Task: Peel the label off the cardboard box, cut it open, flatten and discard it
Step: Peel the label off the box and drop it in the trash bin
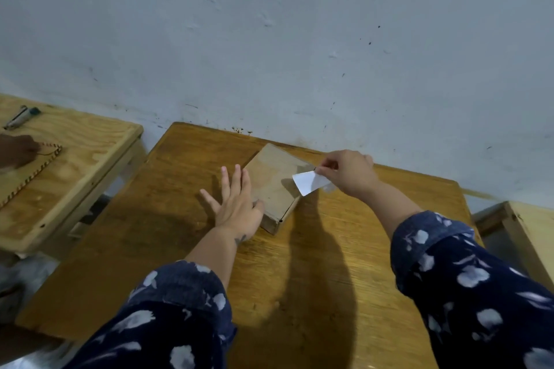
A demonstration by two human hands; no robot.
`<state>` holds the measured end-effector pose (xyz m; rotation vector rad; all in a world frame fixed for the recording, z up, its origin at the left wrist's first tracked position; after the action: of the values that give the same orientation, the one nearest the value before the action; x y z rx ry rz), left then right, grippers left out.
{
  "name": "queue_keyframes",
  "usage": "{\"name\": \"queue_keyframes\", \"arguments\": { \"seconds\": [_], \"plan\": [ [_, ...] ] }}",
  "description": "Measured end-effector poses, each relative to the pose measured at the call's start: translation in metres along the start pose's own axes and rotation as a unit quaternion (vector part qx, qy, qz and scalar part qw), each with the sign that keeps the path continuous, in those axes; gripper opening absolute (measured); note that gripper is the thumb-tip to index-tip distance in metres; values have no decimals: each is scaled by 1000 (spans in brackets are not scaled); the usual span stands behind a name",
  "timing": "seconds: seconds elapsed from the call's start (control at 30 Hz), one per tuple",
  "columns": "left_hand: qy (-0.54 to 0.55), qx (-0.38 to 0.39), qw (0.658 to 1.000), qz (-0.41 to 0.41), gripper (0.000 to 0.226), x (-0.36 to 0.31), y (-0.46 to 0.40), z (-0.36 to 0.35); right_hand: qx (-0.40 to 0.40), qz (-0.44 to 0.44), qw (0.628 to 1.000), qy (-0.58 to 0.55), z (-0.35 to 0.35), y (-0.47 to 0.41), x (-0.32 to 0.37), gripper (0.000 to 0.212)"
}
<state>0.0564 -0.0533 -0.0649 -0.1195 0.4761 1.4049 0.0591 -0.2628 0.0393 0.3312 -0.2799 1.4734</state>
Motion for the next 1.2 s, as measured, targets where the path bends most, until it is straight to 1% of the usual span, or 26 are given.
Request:
{"name": "queue_keyframes", "arguments": {
  "seconds": [0.07, 0.1, 0.13, 0.2, 0.23, 0.27, 0.3, 0.33, 0.4, 0.47, 0.57, 0.67, 0.73, 0.83, 0.93, 1.03, 1.13, 1.2],
  "plan": [
    [-8, 7, 1000, 16, 71, -4, 2, 3, -8, -1, 999, -42, 0, 4, -3, 12],
    [-8, -3, 1000, 20, 69, -7, 3, 7, -13, 2, 998, -57, 0, 8, -3, 13],
    [-2, -33, 999, 9, 65, -15, 5, 14, -17, 7, 998, -67, 1, 11, -2, 13],
    [39, -136, 988, -60, 52, -44, 16, 39, -25, 23, 996, -80, 2, 20, 2, 16],
    [64, -172, 977, -112, 46, -63, 25, 49, -28, 35, 995, -86, 2, 24, 5, 16],
    [80, -184, 967, -157, 41, -82, 34, 55, -30, 50, 994, -93, 3, 28, 9, 16],
    [90, -179, 962, -184, 37, -96, 40, 56, -31, 63, 992, -101, 4, 32, 13, 14],
    [103, -169, 962, -187, 34, -104, 44, 56, -30, 71, 991, -111, 4, 36, 15, 13],
    [161, -153, 964, -148, 23, -101, 45, 57, -28, 77, 988, -132, 5, 43, 15, 12],
    [234, -123, 957, -117, 14, -92, 45, 54, -17, 77, 987, -138, 4, 50, 13, 10],
    [233, -87, 961, -121, 8, -94, 53, 48, 20, 80, 991, -103, 0, 63, 15, 8],
    [222, -70, 964, -130, 11, -98, 66, 43, 33, 84, 992, -85, -2, 78, 20, 8],
    [238, -57, 962, -119, 13, -98, 73, 40, 10, 90, 992, -85, 3, 91, 24, 10],
    [309, -28, 947, -85, 12, -96, 80, 40, -46, 108, 992, -52, 13, 116, 35, 18],
    [354, 25, 932, -71, 12, -100, 97, 35, -97, 108, 989, -11, 20, 142, 42, 11],
    [355, 69, 930, -62, 12, -100, 114, 22, -132, 94, 987, 3, 17, 171, 44, 13],
    [376, 59, 925, 2, 16, -66, 126, 11, -164, 88, 982, -8, 14, 210, 47, 24],
    [372, 52, 927, 10, 18, -44, 136, 5, -192, 61, 979, -34, 14, 239, 36, 21]
  ]
}}
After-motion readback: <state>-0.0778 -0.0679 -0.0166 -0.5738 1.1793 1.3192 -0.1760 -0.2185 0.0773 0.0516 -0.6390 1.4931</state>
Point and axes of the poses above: each hand's wrist, its own y-axis away from the middle knuckle, its own z-axis out of the back of the hand, x = y × z, the point moved 10 cm from there along -y, towards the middle knuckle, and after that the axes turned 1 degree about x, right-handed, at the moved point
